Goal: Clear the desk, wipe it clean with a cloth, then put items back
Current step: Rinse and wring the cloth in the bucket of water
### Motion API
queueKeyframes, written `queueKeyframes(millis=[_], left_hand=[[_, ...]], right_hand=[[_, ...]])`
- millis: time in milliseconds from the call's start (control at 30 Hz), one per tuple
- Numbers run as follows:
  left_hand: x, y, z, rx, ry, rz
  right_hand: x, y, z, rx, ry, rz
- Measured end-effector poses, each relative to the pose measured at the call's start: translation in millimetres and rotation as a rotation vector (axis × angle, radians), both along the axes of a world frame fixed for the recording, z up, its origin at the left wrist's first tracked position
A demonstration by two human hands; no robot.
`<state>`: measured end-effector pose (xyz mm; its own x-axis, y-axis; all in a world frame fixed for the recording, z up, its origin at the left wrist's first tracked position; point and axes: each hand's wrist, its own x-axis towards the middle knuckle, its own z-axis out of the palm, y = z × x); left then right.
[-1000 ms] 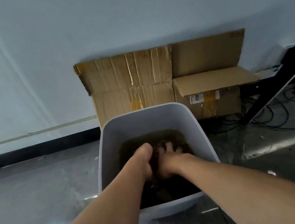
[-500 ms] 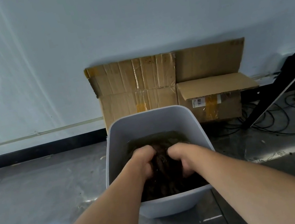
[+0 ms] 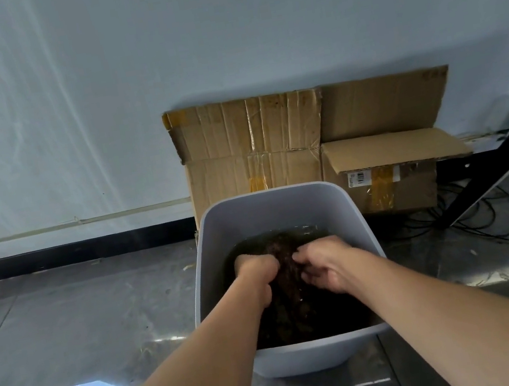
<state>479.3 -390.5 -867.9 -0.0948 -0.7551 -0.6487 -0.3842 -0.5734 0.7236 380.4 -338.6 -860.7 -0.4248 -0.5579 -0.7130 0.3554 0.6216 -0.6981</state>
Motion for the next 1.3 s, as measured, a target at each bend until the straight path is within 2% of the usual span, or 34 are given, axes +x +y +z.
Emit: queueKeyframes(millis=[67,133,233,367,533,700,833,900,967,1067,1100,1167,1300], left_hand=[[0,0,-3,-0.205,-0.116,-0.013],[2,0,0,-0.269,-0.072,-0.066],[0,4,9,-0.192,0.046,-0.142],[-2,5,12,-0.143,0.191,-0.179],[-5,6,7,-0.270,0.073,-0.148],[-3,6,12,-0.213,0.195,-0.207],[-5,7,12,-0.276,0.061,-0.235],[-4,3,7,-0.244,0.016,-0.169],[-1,-4,1,-0.186,-0.008,-0.058],[5,-13,-5,-0.122,-0.090,0.058],[7,-14,-7,-0.144,-0.131,0.053],[8,-16,-8,-0.229,-0.206,-0.034],[4,-11,-5,-0.279,-0.360,-0.195]], right_hand=[[0,-2,1,-0.044,0.021,-0.080],[-1,-2,5,-0.083,0.032,-0.126],[-1,0,13,-0.150,0.005,-0.150],[-2,-1,17,-0.192,0.066,-0.108],[-7,-9,14,-0.135,0.206,-0.212],[-8,-6,14,-0.188,0.206,-0.162],[-8,-2,12,-0.166,0.236,-0.112],[-6,-2,12,-0.132,0.340,-0.107],[-8,1,13,-0.070,0.595,0.043],[-11,10,20,0.080,0.986,0.491],[-10,11,21,0.139,1.037,0.612],[-5,11,20,0.240,1.020,0.783],[0,5,9,0.335,0.961,0.825]])
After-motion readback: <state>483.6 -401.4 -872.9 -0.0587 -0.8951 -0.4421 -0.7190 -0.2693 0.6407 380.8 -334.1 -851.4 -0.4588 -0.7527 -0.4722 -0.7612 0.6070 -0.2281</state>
